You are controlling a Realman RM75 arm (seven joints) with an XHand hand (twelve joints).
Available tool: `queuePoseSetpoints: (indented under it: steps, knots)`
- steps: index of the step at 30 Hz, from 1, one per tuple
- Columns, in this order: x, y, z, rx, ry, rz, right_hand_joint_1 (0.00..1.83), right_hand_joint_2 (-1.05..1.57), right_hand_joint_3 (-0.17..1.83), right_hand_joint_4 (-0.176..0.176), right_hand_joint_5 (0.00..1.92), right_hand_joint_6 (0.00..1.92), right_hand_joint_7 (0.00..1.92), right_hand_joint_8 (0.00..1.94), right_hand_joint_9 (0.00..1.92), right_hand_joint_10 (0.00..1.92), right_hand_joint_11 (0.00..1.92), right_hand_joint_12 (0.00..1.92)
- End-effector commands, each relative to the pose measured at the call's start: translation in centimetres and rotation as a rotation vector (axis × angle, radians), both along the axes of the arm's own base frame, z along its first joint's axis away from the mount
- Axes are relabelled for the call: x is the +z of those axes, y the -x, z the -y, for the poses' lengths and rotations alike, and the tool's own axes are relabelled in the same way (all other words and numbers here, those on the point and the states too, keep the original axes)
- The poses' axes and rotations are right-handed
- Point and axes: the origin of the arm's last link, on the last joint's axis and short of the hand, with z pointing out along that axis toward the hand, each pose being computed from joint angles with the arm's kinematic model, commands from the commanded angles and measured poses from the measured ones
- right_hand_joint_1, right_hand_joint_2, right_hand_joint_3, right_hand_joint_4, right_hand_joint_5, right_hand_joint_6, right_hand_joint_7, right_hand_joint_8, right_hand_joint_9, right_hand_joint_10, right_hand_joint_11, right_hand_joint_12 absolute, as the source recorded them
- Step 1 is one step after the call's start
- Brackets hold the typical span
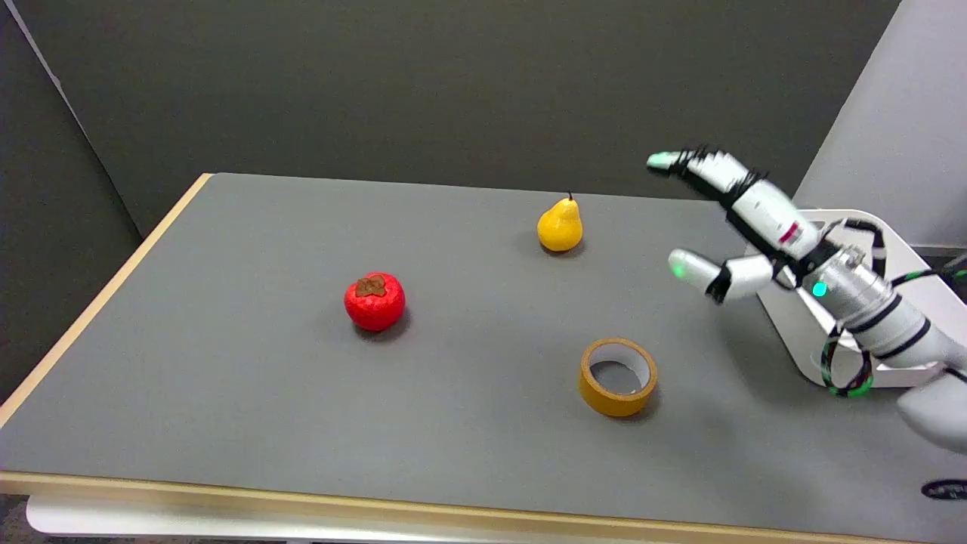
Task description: Pick up yellow tape.
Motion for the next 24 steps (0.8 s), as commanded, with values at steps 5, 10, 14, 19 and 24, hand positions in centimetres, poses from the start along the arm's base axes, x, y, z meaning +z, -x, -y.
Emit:
queuePoseSetpoints:
  steps: [5,10,14,19,24]
  knots:
    - [-5.5,7.2,-6.7,-0.206,-0.027,-0.338,0.36,0.52,0.95,0.056,0.14,0.44,0.18,0.34,0.04,0.61,0.00,0.99]
    - [-5.9,8.2,-7.5,-0.258,-0.015,-0.403,0.40,0.54,0.88,0.050,0.16,0.39,0.20,0.29,0.05,0.60,0.00,0.99]
    - [-5.9,8.2,-7.4,-0.258,-0.003,-0.407,0.40,0.53,0.90,0.047,0.16,0.41,0.19,0.31,0.04,0.61,0.00,0.99]
    - [-5.9,7.6,-6.1,-0.219,0.015,-0.400,0.39,0.51,0.94,0.044,0.14,0.44,0.16,0.35,0.02,0.61,0.00,0.99]
    - [-5.9,7.2,-4.7,-0.184,0.030,-0.388,0.39,0.52,0.94,0.043,0.14,0.44,0.16,0.35,0.02,0.61,0.00,0.99]
